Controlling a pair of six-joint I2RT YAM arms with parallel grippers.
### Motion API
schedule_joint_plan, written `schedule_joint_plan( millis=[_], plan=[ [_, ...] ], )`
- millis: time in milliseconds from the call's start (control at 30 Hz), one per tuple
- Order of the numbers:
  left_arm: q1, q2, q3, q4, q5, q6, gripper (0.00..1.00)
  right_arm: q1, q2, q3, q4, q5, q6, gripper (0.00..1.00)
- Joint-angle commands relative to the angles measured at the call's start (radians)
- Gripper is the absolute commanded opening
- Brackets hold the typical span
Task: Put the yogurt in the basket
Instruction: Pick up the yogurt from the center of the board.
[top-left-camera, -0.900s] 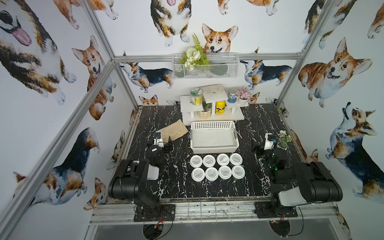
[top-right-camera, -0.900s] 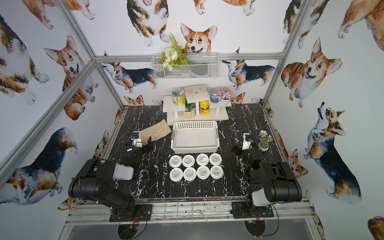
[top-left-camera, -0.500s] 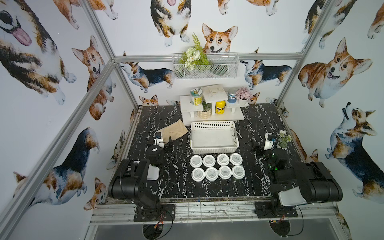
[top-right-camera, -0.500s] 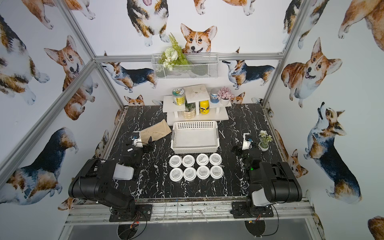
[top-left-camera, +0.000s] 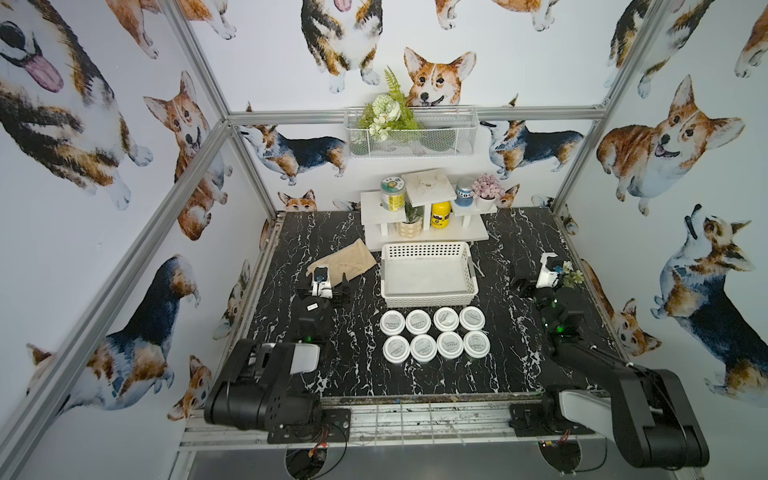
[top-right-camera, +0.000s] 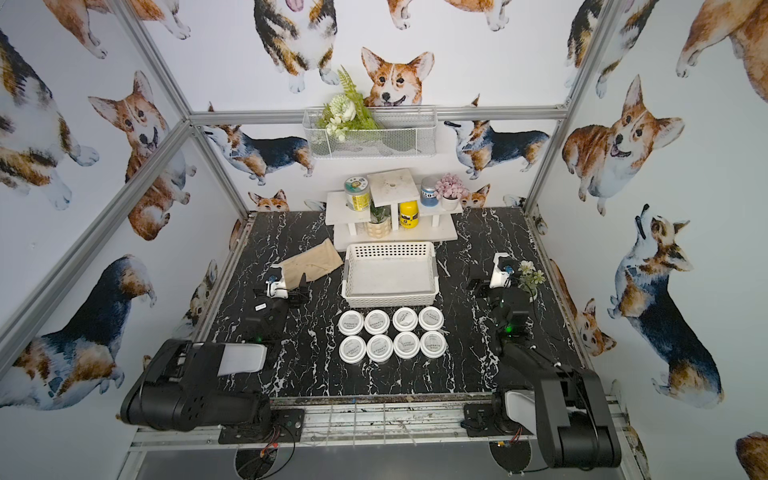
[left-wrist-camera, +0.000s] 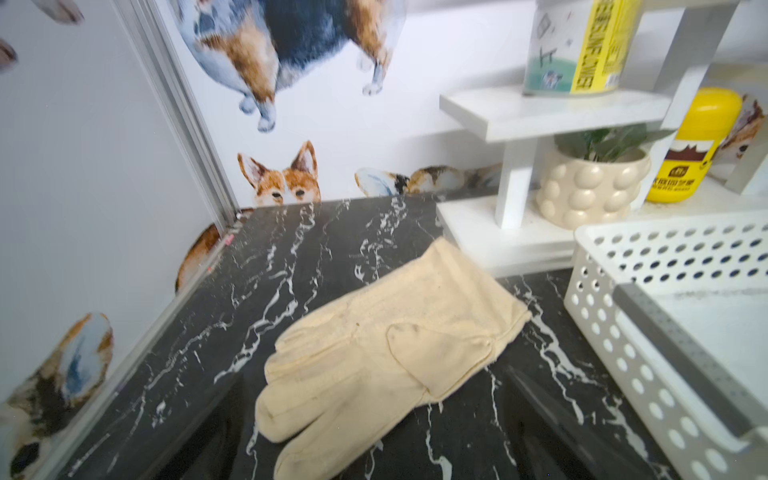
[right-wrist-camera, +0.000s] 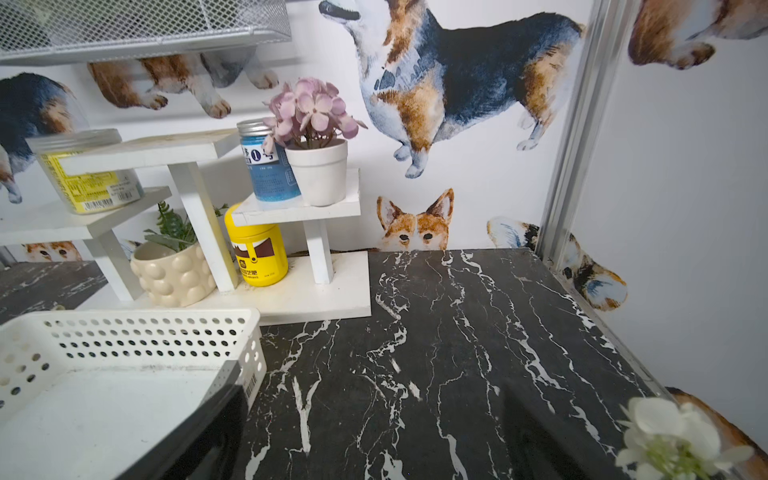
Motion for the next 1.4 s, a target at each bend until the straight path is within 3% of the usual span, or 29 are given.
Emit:
schedule_joint_plan(
  millis=[0,167,233,300,400,567,633,700,800,967,1100,1367],
  plan=[
    [-0.073,-0.104,0.034,-0.151,-0.087,0.079,1.00,0.003,-0.109,0.017,-0.218,0.036,0.105,1.00],
    [-0.180,-0.172,0.149,-0.378,-0.167,0.018,1.00,0.046,-0.222,0.137,-0.476,0.045,0.232,1.00],
    [-0.212,-0.172,0.198,-0.471,-0.190,-0.047,1.00,0.109,-0.237,0.190,-0.557,0.073,0.255,1.00],
    [-0.237,-0.175,0.275,-0.647,-0.278,-0.197,1.00,0.193,-0.237,0.248,-0.621,0.112,0.268,1.00],
    [-0.269,-0.172,0.388,-0.874,-0.305,-0.224,1.00,0.317,-0.216,0.307,-0.680,0.199,0.326,1.00],
    [-0.298,-0.263,0.474,-1.068,-0.242,-0.380,1.00,0.490,-0.151,0.336,-0.674,0.294,0.345,1.00],
    [-0.308,-0.328,0.440,-1.036,-0.140,-0.421,1.00,0.546,-0.125,0.359,-0.689,0.343,0.317,1.00],
    [-0.348,-0.385,0.373,-0.956,-0.109,-0.425,1.00,0.566,-0.106,0.370,-0.699,0.351,0.320,1.00],
    [-0.401,-0.421,0.347,-0.935,-0.150,-0.399,1.00,0.563,-0.088,0.368,-0.669,0.213,0.287,1.00],
    [-0.404,-0.353,0.387,-0.950,-0.109,-0.385,1.00,0.575,0.018,0.432,-0.703,0.210,0.297,1.00],
    [-0.412,-0.308,0.422,-0.975,-0.100,-0.377,1.00,0.580,0.098,0.478,-0.724,0.105,0.289,1.00],
    [-0.427,-0.388,0.392,-0.991,-0.103,-0.385,1.00,0.534,-0.043,0.368,-0.665,0.062,0.379,1.00]
  ],
)
